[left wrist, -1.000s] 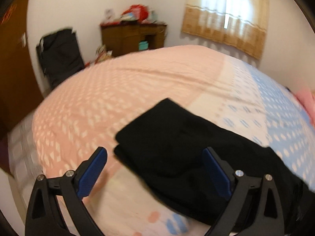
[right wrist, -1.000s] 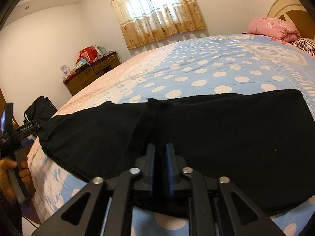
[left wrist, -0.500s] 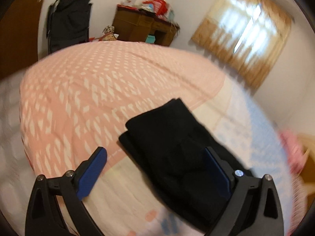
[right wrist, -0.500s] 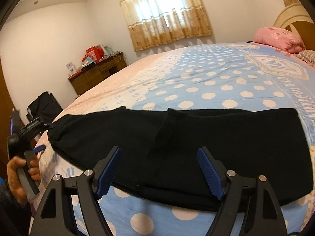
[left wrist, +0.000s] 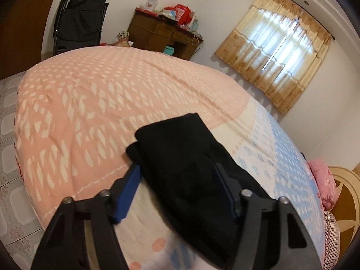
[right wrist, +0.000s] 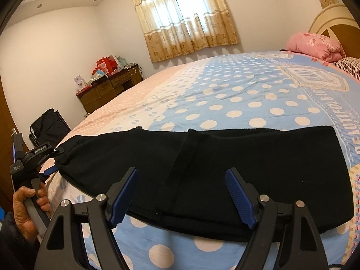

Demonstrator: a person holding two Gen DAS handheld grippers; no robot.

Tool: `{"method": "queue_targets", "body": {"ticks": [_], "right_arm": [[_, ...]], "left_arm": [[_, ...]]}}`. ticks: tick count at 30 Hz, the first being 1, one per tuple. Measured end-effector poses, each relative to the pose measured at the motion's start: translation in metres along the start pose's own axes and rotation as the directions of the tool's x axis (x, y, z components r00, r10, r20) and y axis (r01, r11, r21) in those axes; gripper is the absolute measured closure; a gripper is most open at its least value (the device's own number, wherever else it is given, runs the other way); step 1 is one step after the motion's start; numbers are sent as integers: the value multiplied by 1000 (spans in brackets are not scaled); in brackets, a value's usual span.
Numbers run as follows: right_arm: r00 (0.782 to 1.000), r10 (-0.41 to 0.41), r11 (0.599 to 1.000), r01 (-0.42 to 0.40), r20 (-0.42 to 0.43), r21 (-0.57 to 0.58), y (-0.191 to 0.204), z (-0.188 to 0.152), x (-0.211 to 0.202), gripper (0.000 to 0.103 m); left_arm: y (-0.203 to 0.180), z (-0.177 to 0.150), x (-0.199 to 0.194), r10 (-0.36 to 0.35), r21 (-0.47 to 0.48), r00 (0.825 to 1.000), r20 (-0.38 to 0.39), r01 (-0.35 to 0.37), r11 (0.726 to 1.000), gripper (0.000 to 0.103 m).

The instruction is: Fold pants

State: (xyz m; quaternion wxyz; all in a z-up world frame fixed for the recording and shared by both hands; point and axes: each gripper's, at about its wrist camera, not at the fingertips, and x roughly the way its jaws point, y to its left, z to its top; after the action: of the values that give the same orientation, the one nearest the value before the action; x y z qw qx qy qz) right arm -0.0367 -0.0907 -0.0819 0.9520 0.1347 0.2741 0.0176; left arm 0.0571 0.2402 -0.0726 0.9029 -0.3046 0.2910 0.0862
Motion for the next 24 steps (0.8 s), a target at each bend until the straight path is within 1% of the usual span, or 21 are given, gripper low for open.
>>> {"method": "queue_targets", "body": {"ticks": [2,3,5,7,11,13,14,15,16,17,18,20,21,24], "right_arm": [[1000,0,1000,0,3,-3,1,0,-1,23],[1000,0,1000,0,2,-3,1,0,-1,23],[1000,-1,1000,1,-1,0,1,0,-1,23],[1000,1,1000,-1,-4,8,0,0,-1,23],[1000,1,1000,-1,-12,20,-2,0,-1,23],[1000,2,1000,-2,-10,22,-3,0,-2,23],[1000,1,1000,-1,-7,22,-3,0,-2,23],[1000,2,1000,-2,-3,25,-4,0,-3,23],[1000,2,1000,-2,1,27,-5,1,-4,23],[1000,1,999,-2,4,32,-6,1,-5,23],[1000,1,999,-1,8,38,-7,2,-6,23],[1000,-5,998,4,17,60,-12,3,-9,23],[1000,-11,997,10,23,75,-16,4,-11,23],[998,-43,992,38,37,122,-29,5,-17,23]], "left_arm": [[3,-2,-3,-19,-31,1000,5,19,999,44],[7,-2,-4,-34,-60,999,10,34,998,45],[11,0,-2,-46,-81,999,6,46,996,45],[12,3,-1,-46,-93,999,-1,46,995,42],[8,4,1,-35,-110,999,-6,34,993,41],[5,3,1,-17,-102,1000,-3,17,995,47],[4,3,2,-3,-94,1000,-1,3,996,56],[2,3,3,19,-82,1000,2,-19,996,69],[1,4,5,39,-69,999,-3,-39,997,75],[2,5,6,44,-62,999,-8,-44,997,79],[1,6,6,33,-55,999,-13,-34,998,85],[-1,7,5,29,-36,999,-15,-29,999,87],[-6,8,3,33,-11,999,-8,-33,999,88],[-22,8,-5,34,73,999,36,-37,997,88]]}}
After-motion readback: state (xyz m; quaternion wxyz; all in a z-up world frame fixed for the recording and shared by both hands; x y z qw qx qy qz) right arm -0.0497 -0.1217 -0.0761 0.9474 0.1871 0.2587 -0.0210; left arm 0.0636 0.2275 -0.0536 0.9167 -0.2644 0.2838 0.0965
